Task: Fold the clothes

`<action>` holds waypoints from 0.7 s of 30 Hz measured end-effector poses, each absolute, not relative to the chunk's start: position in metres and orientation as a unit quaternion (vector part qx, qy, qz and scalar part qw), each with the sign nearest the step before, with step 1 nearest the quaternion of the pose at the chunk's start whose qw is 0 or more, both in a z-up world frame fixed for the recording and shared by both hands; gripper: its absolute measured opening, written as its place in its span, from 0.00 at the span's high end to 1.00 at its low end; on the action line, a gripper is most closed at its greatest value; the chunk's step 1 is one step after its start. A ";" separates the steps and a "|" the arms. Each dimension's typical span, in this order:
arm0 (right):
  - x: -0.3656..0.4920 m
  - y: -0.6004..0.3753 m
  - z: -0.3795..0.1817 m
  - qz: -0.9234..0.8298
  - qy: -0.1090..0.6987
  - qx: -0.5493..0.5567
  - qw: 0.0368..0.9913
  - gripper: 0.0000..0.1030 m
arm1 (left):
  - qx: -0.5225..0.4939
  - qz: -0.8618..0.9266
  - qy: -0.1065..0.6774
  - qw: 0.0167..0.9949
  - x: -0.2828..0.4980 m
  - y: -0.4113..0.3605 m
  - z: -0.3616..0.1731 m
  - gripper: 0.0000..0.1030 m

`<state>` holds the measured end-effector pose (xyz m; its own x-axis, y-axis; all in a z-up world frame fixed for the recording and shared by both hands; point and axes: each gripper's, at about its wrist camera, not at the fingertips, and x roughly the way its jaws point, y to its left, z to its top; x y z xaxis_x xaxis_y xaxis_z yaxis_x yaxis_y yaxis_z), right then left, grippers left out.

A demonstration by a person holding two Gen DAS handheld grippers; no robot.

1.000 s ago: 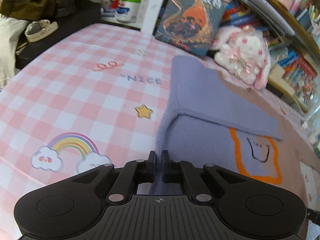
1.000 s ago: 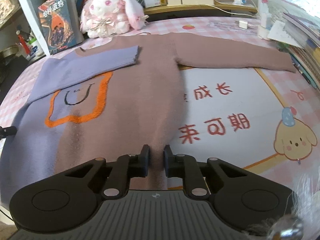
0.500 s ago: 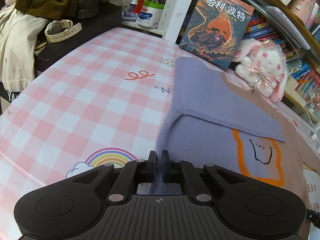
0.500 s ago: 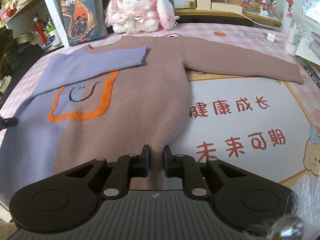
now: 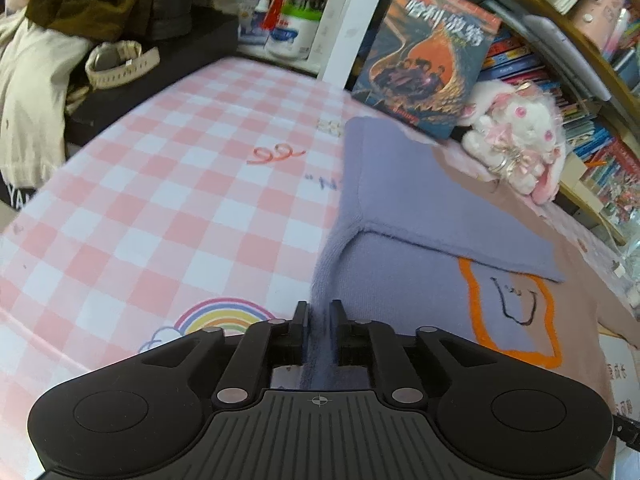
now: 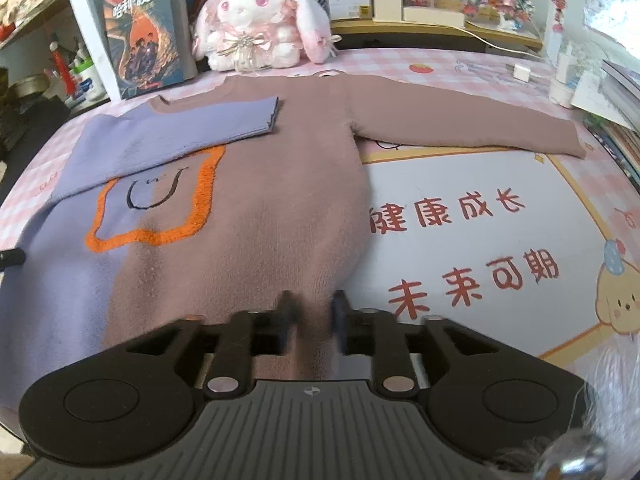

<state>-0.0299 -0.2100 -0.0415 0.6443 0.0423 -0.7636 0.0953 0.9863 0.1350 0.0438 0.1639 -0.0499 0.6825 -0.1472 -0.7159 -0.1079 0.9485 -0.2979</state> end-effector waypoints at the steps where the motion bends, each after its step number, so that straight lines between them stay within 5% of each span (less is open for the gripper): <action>1: -0.032 -0.208 -0.039 -0.014 0.418 0.081 0.905 0.61 | -0.155 -0.012 0.393 0.906 0.041 0.163 -0.047 0.81; 5: -0.041 -0.201 -0.032 -0.022 0.405 0.072 0.911 0.56 | -0.132 -0.024 0.376 0.917 0.029 0.157 -0.035 0.65; 10: -0.054 -0.196 -0.026 -0.047 0.392 0.066 0.916 0.41 | -0.101 -0.031 0.372 0.922 0.013 0.144 -0.026 0.34; 15: -0.069 -0.189 -0.022 -0.076 0.380 0.060 0.920 0.25 | -0.061 -0.053 0.378 0.922 -0.003 0.128 -0.025 0.23; 21: -0.086 -0.182 -0.021 -0.096 0.378 0.046 0.920 0.20 | -0.039 -0.083 0.384 0.919 -0.010 0.117 -0.031 0.20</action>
